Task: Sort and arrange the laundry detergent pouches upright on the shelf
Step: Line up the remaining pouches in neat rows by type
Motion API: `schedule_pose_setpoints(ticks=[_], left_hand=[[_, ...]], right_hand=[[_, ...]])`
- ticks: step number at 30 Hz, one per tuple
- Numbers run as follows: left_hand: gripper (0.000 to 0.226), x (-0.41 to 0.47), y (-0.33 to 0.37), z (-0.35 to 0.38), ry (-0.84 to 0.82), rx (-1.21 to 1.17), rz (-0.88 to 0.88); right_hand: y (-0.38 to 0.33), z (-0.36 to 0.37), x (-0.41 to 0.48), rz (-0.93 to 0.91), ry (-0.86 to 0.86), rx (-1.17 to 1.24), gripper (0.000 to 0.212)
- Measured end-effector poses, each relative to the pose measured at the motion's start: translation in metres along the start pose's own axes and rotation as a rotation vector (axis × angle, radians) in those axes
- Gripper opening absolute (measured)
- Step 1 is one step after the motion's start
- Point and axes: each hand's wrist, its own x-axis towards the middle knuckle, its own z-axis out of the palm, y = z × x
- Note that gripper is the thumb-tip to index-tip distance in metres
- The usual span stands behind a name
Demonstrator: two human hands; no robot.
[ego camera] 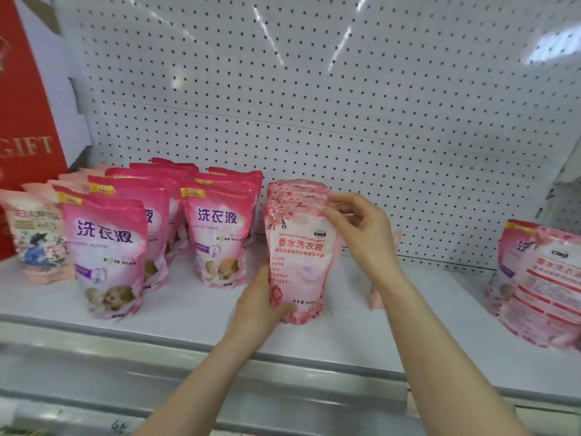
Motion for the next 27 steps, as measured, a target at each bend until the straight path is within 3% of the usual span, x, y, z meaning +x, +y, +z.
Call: schedule_pose_setpoints(ticks=[3, 5, 12, 15, 18, 21, 27], left_hand=[[0.068, 0.004, -0.001, -0.001, -0.02, -0.008, 0.002], [0.07, 0.004, 0.0, 0.0, -0.032, -0.02, -0.001], [0.073, -0.001, 0.005, 0.003, -0.032, -0.018, 0.006], [0.081, -0.018, 0.012, 0.006, 0.145, 0.02, 0.03], [0.069, -0.04, 0.024, 0.009, 0.334, 0.0, 0.154], [0.052, -0.053, 0.033, 0.029, 0.196, -0.061, 0.288], [0.041, -0.059, 0.07, 0.091, -0.095, -0.096, 0.468]], right_hand=[[-0.01, -0.007, 0.017, -0.055, -0.099, -0.387, 0.007], [-0.008, -0.006, 0.02, -0.056, -0.083, -0.497, 0.01], [-0.004, -0.005, 0.003, -0.032, 0.027, -0.454, 0.012], [0.0, -0.018, -0.019, -0.014, 0.101, -0.436, 0.012], [0.013, -0.042, -0.062, 0.036, 0.233, -0.45, 0.011], [0.038, -0.07, -0.114, 0.131, 0.358, -0.468, 0.014], [0.089, -0.15, -0.193, 0.352, 0.617, -0.461, 0.02]])
